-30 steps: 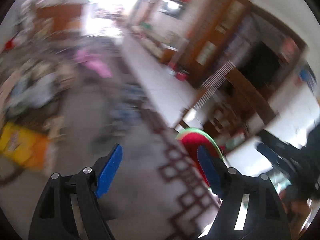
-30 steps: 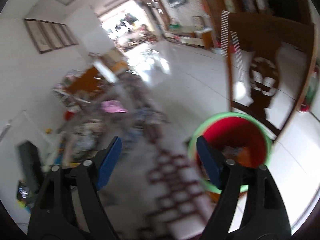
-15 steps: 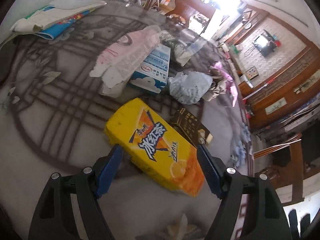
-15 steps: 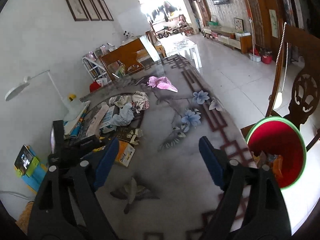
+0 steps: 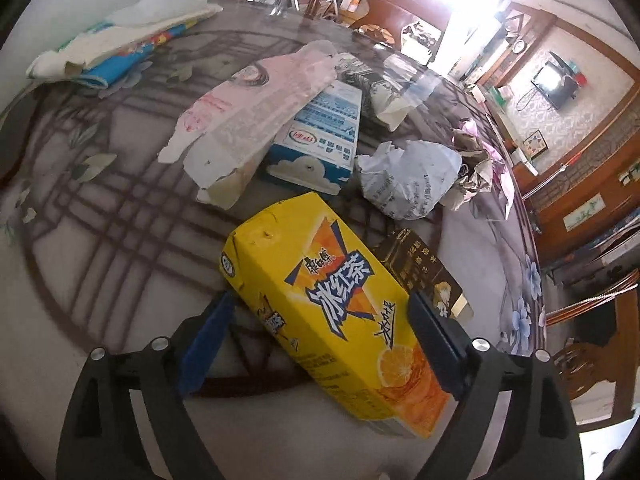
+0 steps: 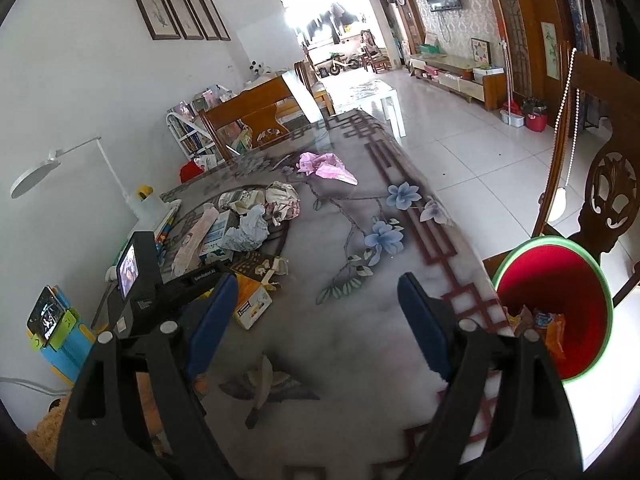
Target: Collect trash
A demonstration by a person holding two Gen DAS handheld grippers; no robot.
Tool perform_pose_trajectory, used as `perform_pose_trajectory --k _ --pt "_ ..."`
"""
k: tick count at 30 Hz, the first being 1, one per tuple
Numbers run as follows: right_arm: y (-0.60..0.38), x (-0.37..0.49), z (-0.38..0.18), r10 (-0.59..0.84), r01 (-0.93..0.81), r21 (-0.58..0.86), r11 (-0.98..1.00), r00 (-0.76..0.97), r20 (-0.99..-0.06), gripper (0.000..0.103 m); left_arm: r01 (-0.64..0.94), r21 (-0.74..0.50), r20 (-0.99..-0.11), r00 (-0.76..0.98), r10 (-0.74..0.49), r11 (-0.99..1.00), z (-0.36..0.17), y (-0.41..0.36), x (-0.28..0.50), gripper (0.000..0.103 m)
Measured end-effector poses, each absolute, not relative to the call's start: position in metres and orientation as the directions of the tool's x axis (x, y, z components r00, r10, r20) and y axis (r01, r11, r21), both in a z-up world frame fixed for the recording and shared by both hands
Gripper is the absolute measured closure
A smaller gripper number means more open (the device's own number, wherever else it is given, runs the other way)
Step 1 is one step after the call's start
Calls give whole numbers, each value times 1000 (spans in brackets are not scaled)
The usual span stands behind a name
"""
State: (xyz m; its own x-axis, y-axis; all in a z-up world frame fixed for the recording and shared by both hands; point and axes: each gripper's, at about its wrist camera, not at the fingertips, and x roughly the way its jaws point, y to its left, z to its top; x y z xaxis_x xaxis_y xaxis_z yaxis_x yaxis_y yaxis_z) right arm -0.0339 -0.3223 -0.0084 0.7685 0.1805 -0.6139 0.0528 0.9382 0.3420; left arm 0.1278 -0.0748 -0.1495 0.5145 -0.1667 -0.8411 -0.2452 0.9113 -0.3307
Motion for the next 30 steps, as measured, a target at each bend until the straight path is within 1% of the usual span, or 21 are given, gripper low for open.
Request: perform_pose_trajectory --k 3,5,8,9,11,12,13,14,16,17,19,23,25,26,27,28,29,30 --pt "-319 -33 -9 183 39 327 944 763 -619 23 -279 -340 -856 487 -173 898 -151 -73 136 15" --pt "-315 -30 -11 189 27 320 947 759 -623 23 -285 -354 -857 481 -186 891 -152 -72 139 16" --pt "-308 -26 -15 204 0 309 951 752 -627 23 -265 -408 -841 482 -246 874 -153 -69 134 25" --pt "-305 -24 -17 211 -13 302 953 745 -633 23 -258 -418 -835 488 -256 871 -153 -67 131 31" --pt "-301 -20 -21 216 -28 288 957 730 -648 23 -242 -426 -823 503 -262 872 -149 -61 122 52" --pt "-298 -18 -24 221 -40 280 959 721 -657 23 -225 -446 -818 495 -292 866 -148 -55 116 60" --pt "-295 -16 -25 224 -45 276 960 716 -661 23 -216 -458 -813 493 -309 862 -147 -52 114 66" --pt "-292 -15 -27 227 -55 268 962 707 -670 23 -195 -469 -806 493 -327 861 -143 -46 107 77" --pt "-288 -14 -29 226 -66 253 965 697 -681 23 -162 -447 -813 485 -323 880 -135 -40 98 90" --pt "-286 -14 -29 225 -70 248 966 695 -683 23 -142 -408 -828 474 -300 902 -130 -36 90 103" --pt "-286 -17 -27 223 -67 250 966 705 -673 23 -136 -396 -834 467 -294 908 -125 -28 77 103" --pt "-297 -22 -23 201 -18 273 962 726 -658 23 -130 -439 -812 481 -331 889 -116 -16 58 103" --pt "-302 -25 -19 174 21 277 961 732 -658 23 -95 -447 -797 493 -348 890 -108 -19 49 95" --pt "-303 -27 -17 162 36 275 961 731 -663 23 -79 -451 -789 500 -356 889 -102 -21 45 85" --pt "-302 -31 -11 137 62 262 963 725 -675 23 -72 -458 -781 508 -362 886 -99 -23 43 71" --pt "-301 -34 -6 131 71 259 963 720 -682 23 -67 -465 -773 518 -367 883 -95 -25 41 65" --pt "-300 -39 2 130 75 260 963 715 -687 23 -63 -470 -763 531 -369 880 -90 -27 39 52" --pt "-297 -47 16 141 72 272 959 714 -686 23 -63 -466 -760 539 -363 882 -88 -29 41 44"
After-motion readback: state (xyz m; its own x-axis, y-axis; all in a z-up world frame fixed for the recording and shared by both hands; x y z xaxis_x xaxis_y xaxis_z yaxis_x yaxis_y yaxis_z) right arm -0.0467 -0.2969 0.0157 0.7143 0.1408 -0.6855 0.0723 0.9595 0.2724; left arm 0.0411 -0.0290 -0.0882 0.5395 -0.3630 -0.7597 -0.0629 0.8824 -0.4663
